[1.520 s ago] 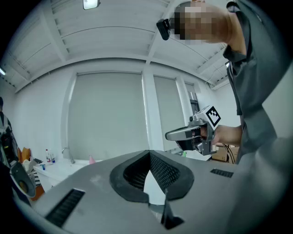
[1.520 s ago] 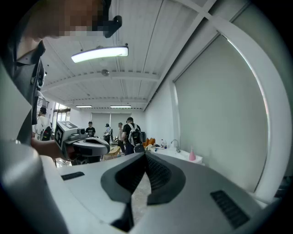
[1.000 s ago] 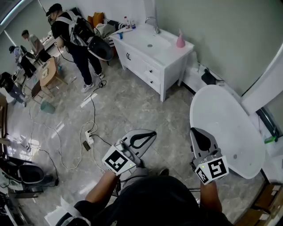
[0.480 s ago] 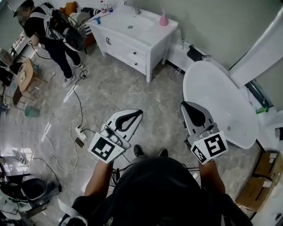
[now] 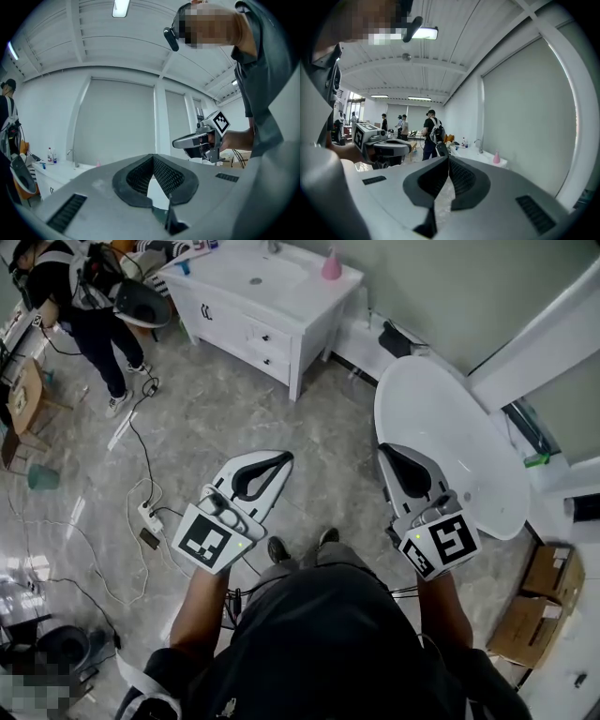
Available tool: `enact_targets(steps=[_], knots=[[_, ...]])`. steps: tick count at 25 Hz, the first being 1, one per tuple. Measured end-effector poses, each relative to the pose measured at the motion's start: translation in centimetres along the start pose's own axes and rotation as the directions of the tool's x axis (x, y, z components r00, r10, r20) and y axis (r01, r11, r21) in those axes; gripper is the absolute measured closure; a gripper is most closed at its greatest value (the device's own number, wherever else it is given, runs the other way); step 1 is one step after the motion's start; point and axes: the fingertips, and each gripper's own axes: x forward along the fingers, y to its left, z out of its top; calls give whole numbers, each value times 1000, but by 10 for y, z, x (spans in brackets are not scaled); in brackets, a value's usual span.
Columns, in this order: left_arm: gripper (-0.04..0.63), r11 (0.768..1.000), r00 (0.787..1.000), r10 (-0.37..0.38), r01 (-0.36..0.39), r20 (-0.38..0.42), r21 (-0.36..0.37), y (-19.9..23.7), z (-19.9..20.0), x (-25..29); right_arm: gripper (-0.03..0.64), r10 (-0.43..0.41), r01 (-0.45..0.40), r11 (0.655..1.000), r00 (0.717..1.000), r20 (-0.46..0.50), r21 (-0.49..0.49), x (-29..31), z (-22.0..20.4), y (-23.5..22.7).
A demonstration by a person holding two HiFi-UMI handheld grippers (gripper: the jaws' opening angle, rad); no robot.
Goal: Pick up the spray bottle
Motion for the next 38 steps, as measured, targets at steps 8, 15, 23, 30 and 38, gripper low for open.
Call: enact_targets(steps=[8,15,23,30,38], knots=[[592,999,999,18,-16,-50,42,-1,1,51,606,28,-30,998,999,26,47,8,-9,-56],[591,996,996,40,-34,-81,78,-13,0,98,606,62,-65,996,996,57,59,2,-17,-104],[591,995,992,49,-38,-113,94,-29,0,126,606,82,-88,994,993,87,72,-6,-19,-138],[592,997,990,33,-24,-135,68,-15,-9,129,606,74,-79,993,996,52,91,7,-28,-140],[592,997,990,-45,53,-134,59,17,-12,132,606,-8,3,993,999,41,114,32,-25,-141]])
